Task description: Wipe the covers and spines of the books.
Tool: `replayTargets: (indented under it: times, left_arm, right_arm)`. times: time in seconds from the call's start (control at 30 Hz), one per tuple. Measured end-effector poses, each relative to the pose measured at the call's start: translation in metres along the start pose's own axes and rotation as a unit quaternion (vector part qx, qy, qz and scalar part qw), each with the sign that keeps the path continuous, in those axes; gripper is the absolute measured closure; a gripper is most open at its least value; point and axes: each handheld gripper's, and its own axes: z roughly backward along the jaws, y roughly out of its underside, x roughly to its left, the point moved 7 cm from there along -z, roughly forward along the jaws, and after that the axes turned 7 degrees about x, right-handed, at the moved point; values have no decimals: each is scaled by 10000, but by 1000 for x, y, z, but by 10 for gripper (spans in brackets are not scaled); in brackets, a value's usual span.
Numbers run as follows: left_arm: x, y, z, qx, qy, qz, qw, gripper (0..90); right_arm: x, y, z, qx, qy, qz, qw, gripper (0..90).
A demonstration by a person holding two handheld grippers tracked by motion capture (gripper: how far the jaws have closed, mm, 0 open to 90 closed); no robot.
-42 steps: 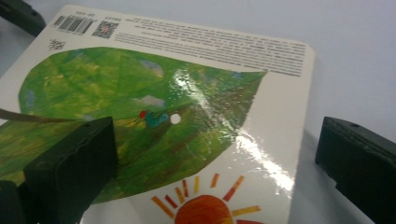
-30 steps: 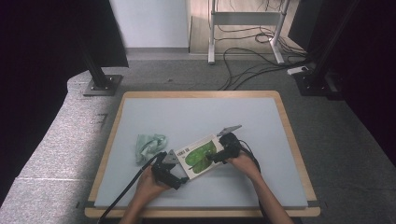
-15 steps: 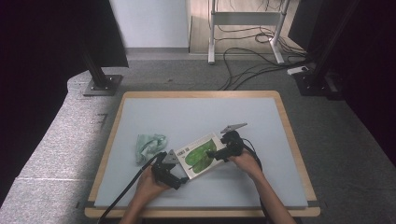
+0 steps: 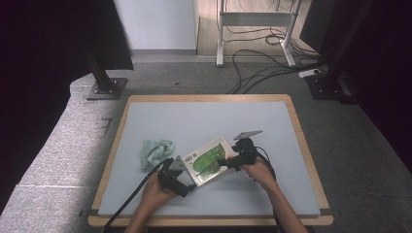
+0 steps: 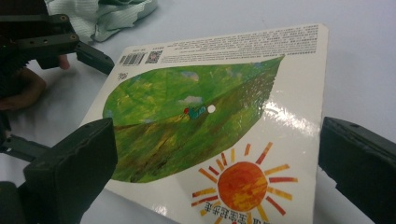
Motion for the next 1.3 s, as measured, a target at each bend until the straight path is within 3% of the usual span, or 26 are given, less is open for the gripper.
replayTargets:
  times: [0.53, 0.67, 0.87, 1.27, 1.3]
  left_arm:
    - [0, 0, 0, 0, 0, -1, 10000, 0]
    - [0, 0, 0, 3, -2, -8, 10000, 0]
    - [0, 0, 0, 1, -4, -8, 10000, 0]
    - [0, 0, 0, 15, -2, -16, 10000, 0]
    - [0, 0, 0, 14, 0, -15, 10000, 0]
  right_arm:
    - [3, 2, 7, 51, -134, -51, 9999, 0]
    - [11, 4, 7, 125, -457, -4, 9989, 55]
    - [10, -2, 5, 316, -163, 314, 9989, 89]
    - [-5, -27, 2, 622, -53, 746, 9953, 169]
    - [-6, -33, 0, 629, -34, 817, 9947, 212]
